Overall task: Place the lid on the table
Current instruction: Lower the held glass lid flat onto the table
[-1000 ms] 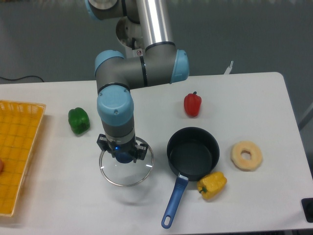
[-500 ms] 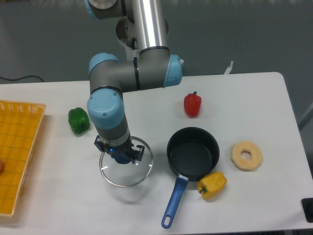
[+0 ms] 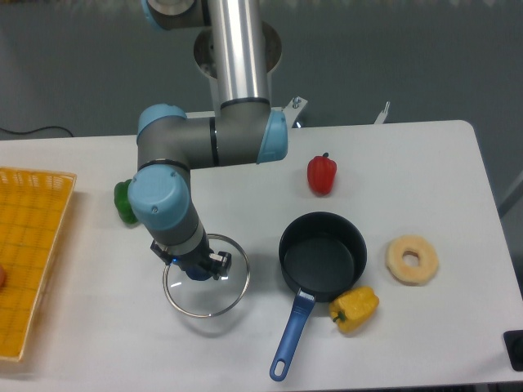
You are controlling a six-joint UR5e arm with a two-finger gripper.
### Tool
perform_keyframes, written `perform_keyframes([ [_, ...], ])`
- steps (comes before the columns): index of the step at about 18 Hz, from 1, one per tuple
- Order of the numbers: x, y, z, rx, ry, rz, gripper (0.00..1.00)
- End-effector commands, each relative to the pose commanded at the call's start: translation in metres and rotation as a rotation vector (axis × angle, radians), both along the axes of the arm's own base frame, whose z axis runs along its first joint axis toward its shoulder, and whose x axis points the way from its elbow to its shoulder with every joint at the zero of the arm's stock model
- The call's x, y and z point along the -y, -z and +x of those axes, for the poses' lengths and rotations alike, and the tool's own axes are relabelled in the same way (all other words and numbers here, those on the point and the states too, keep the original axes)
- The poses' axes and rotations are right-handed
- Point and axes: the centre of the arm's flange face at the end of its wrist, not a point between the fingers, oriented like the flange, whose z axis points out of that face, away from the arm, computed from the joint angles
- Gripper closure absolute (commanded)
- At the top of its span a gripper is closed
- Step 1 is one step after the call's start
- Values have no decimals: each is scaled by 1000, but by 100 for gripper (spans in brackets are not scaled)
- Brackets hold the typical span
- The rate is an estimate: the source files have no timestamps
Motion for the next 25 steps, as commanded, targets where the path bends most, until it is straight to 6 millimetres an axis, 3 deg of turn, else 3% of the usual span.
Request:
perform_keyframes([
  [6,-3,13,-1,12,1,-4,45],
  [25,-6,27,2,20,-11,-17,40],
])
